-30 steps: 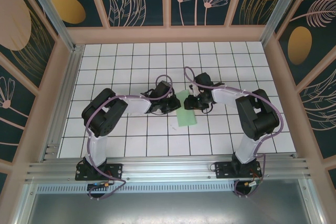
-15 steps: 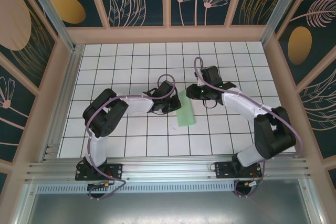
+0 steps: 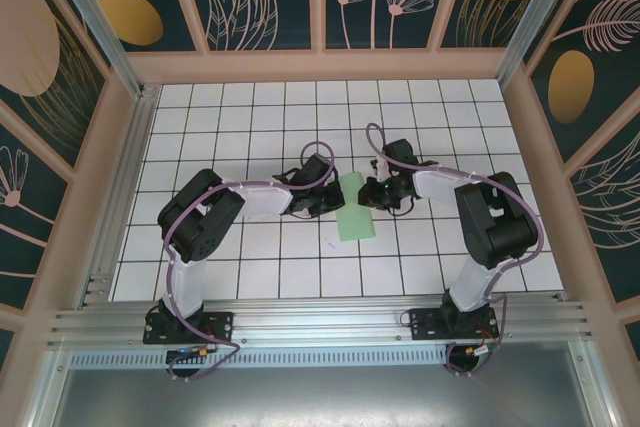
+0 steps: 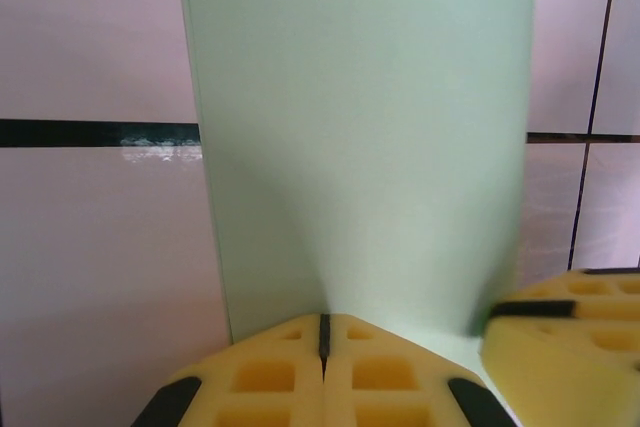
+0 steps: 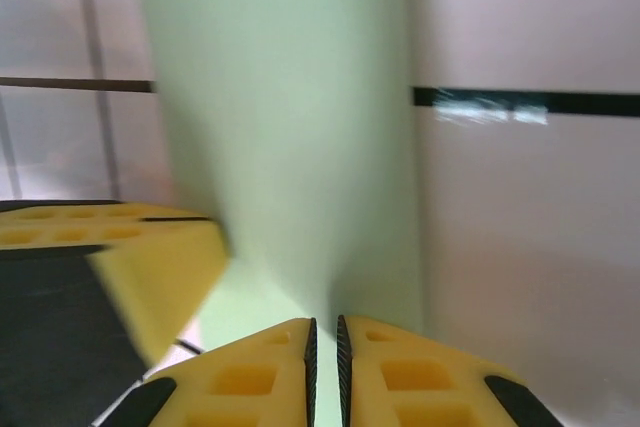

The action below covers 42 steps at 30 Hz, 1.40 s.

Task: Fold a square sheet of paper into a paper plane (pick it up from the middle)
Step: Fold the square sheet of paper in half at the center of the table.

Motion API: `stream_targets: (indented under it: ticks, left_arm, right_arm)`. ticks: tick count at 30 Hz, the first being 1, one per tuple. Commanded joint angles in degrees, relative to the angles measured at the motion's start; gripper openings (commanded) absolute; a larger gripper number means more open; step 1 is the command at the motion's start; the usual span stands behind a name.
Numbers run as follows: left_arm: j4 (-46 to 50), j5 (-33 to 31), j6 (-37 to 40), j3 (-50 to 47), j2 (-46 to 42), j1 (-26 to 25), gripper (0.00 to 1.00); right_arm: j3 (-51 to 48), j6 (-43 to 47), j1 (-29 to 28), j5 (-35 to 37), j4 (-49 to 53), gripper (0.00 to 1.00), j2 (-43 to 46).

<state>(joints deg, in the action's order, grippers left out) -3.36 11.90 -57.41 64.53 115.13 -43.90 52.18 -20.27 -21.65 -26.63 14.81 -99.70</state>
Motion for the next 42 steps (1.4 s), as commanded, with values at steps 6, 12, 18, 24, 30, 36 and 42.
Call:
stream_targets:
  ticks: [6,12,18,24,30,36,42]
  left_arm:
    - [9.21,-6.1,1.72,-3.81,5.72,-0.03,0.07]
    - [9.4,-5.98,2.01,-3.45,6.05,0.0,0.07]
    - [9.16,-5.99,2.08,-3.29,6.32,-0.05,0.06]
    - [9.3,-6.1,2.24,-3.45,6.48,-0.02,0.06]
    - [9.36,-6.21,2.46,-3.36,6.76,0.02,0.06]
    - [9.34,-6.28,2.46,-3.09,6.82,-0.05,0.06]
    - [9.54,-6.45,2.56,-2.78,6.95,-0.05,0.06]
  right_arm:
    - [-0.36,0.41,1.15,4.82,1.56,0.18,-0.42]
    - [-1.24,-0.45,-0.11,-2.48,0.55,0.2,8.02]
    - [-4.95,-1.17,-0.35,-5.78,0.75,0.19,5.69]
    - [-8.75,-1.52,1.22,-4.32,0.86,0.19,3.89]
    - [-9.99,-2.25,2.22,-7.6,0.92,0.19,7.3]
    - [-12.52,-4.12,2.03,-11.68,-0.02,0.19,10.68]
    - [-17.77,-5.14,2.04,-7.05,1.84,0.19,8.86]
